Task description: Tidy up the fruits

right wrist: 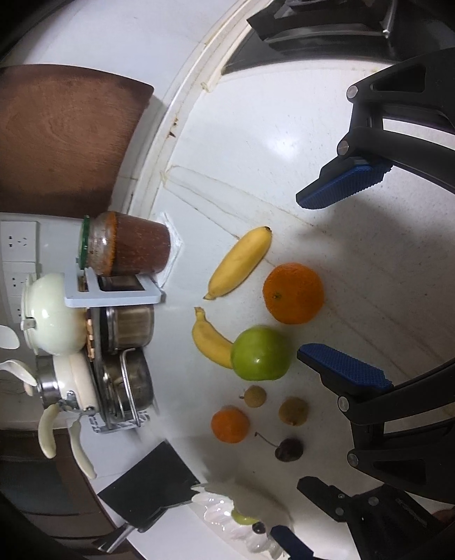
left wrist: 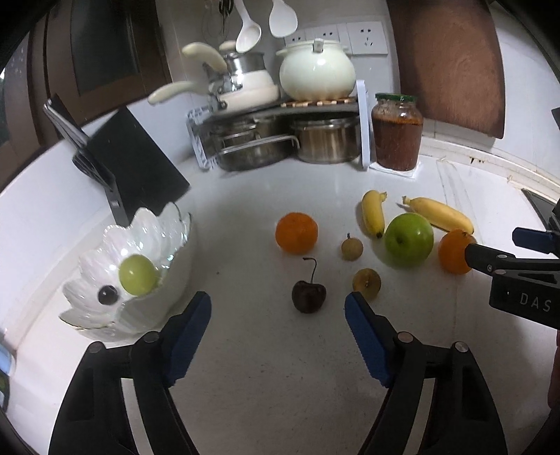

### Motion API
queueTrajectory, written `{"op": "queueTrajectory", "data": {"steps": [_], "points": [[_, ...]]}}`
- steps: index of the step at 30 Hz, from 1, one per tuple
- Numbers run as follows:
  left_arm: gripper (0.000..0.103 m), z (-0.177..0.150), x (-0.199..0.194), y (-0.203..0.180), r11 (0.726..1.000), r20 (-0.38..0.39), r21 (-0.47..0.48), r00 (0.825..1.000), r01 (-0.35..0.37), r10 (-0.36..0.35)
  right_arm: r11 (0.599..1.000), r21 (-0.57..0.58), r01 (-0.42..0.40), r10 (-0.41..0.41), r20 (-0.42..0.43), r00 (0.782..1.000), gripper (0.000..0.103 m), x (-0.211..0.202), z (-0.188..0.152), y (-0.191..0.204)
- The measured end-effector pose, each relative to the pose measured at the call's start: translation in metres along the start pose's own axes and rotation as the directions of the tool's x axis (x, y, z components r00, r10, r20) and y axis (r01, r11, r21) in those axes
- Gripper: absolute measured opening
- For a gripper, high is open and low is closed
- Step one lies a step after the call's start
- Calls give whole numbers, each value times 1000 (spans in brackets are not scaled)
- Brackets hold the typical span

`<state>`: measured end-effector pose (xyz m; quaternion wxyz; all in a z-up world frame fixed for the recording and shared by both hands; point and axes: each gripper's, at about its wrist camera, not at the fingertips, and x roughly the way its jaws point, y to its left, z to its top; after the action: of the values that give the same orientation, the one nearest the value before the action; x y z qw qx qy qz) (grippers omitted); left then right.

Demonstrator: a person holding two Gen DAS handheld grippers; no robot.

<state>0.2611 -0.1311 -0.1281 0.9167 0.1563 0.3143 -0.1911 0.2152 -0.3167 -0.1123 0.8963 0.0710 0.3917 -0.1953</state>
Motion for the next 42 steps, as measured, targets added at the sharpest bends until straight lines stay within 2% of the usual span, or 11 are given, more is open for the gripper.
{"op": "queueTrajectory", "data": {"steps": [9, 13, 18, 22, 28, 30, 32, 35, 42], "points": [[75, 2, 25, -2, 999, -49, -17, 998, 33, -34, 1000, 10, 0, 0, -18, 1000, 79, 19, 7, 0], [72, 4, 38, -4, 999, -81, -21, 996, 47, -48, 1000, 12, -7, 8, -39, 999, 74, 27, 8, -1], [61, 8, 53, -5, 995, -131, -39, 987, 89, -94, 1000, 19, -10, 11, -66, 998, 73, 37, 9, -1], [58, 12, 58, -7, 995, -133, -45, 986, 94, -99, 999, 30, -15, 17, -74, 997, 73, 40, 9, -3], [42, 15, 66, -9, 991, -168, -53, 978, 119, -126, 999, 32, -34, 36, -78, 996, 67, 41, 10, -2], [34, 15, 67, -10, 991, -174, -53, 976, 121, -128, 999, 31, -40, 43, -78, 996, 65, 41, 10, -2], [30, 15, 68, -10, 992, -178, -51, 976, 119, -126, 998, 26, -52, 53, -76, 996, 59, 42, 10, 0], [29, 14, 68, -8, 990, -178, -63, 975, 125, -134, 998, 22, -65, 66, -73, 995, 49, 42, 10, 2], [29, 13, 60, -6, 989, -157, -75, 977, 131, -141, 998, 15, -69, 70, -74, 995, 48, 40, 9, 4]]}}
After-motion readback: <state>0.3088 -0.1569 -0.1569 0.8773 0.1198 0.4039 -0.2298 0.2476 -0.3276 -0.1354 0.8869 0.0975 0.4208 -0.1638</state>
